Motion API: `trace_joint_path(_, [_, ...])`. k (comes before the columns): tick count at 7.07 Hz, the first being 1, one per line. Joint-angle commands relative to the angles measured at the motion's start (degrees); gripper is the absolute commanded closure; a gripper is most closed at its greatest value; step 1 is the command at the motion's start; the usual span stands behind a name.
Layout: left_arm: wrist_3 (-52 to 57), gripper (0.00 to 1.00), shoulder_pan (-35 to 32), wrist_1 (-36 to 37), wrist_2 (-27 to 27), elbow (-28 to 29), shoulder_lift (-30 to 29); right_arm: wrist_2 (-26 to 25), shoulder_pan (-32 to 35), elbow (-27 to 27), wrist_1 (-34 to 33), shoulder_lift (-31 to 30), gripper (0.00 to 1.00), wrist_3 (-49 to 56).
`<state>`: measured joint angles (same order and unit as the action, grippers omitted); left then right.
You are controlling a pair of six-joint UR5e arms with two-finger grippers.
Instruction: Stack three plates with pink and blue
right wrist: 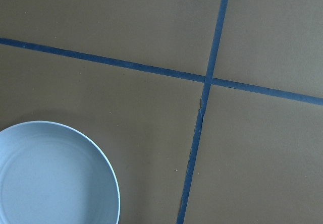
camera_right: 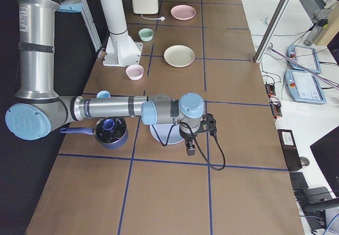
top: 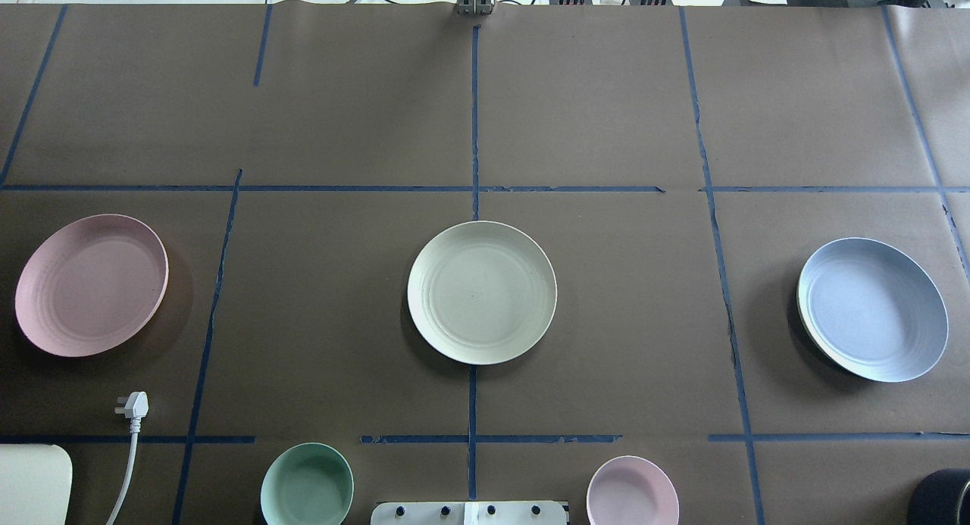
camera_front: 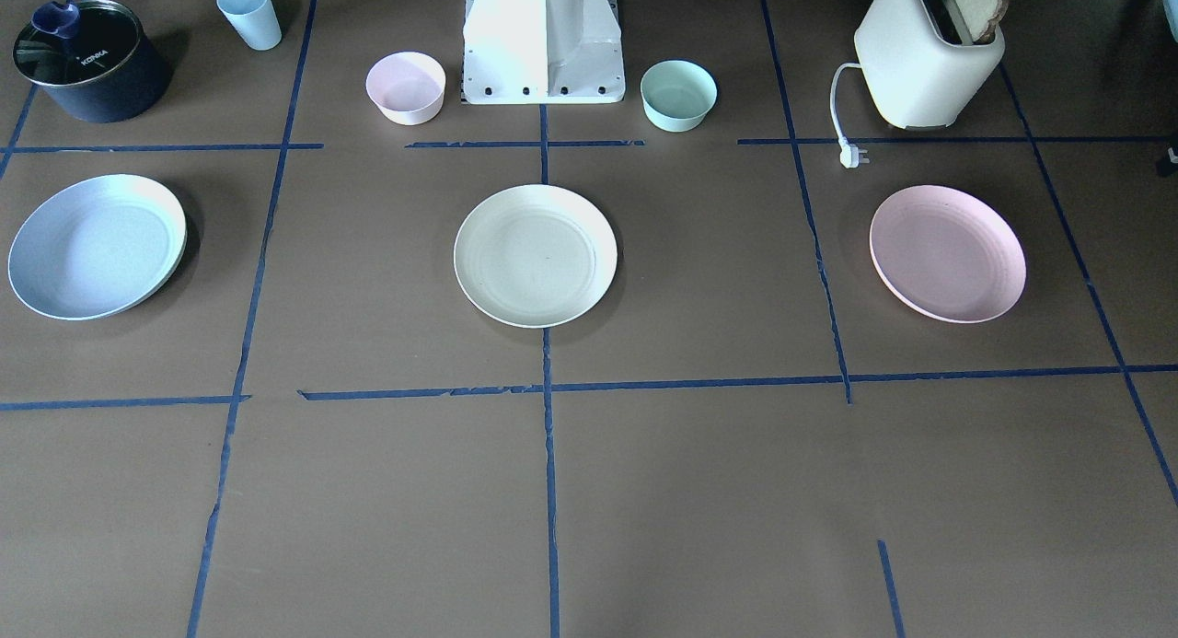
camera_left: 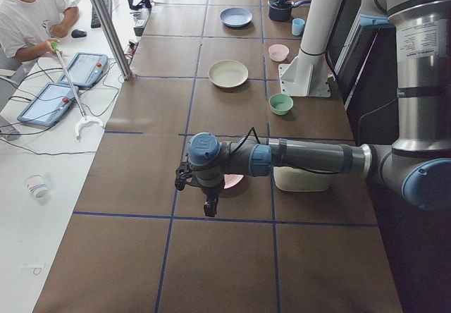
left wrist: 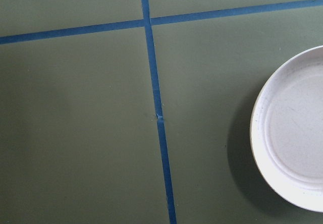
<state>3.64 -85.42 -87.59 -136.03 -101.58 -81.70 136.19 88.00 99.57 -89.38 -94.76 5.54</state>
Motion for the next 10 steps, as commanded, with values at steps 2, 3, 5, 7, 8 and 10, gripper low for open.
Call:
trace_joint_path(2, [0.32,0.0,-0.01,-1.79,0.15,-1.34,1.64,0.31,0.07,-0.08,0.0,-0.43,0.0,-0.01])
trace_joint_path(3, [0.23,0.0,0.08,-1.88,0.24,-0.82,1.55,0.4,0.07,0.0,0.08,-0.43,0.0,-0.01])
trace_joint_path(5, [-0.03,0.0,0.17,-1.79,0.24,-0.9,1.46,0.31,0.07,-0.17,-0.01,-0.52,0.0,-0.01])
trace_joint_path(7, [0.13,0.0,0.17,-2.14,0.24,1.63,1.2,0.57,0.07,-0.08,-0.01,-0.52,0.0,-0.01])
trace_joint_path(8, [-0.38,0.0,0.17,-6.14,0.07,3.13,1.37,1.18,0.07,-0.17,-0.01,-0.61,0.0,0.08])
trace_joint_path(10, [-6.57,0.0,3.31,-17.21,-0.11,9.88,1.2,1.19,0.07,-0.26,0.0,-0.61,0.0,0.08])
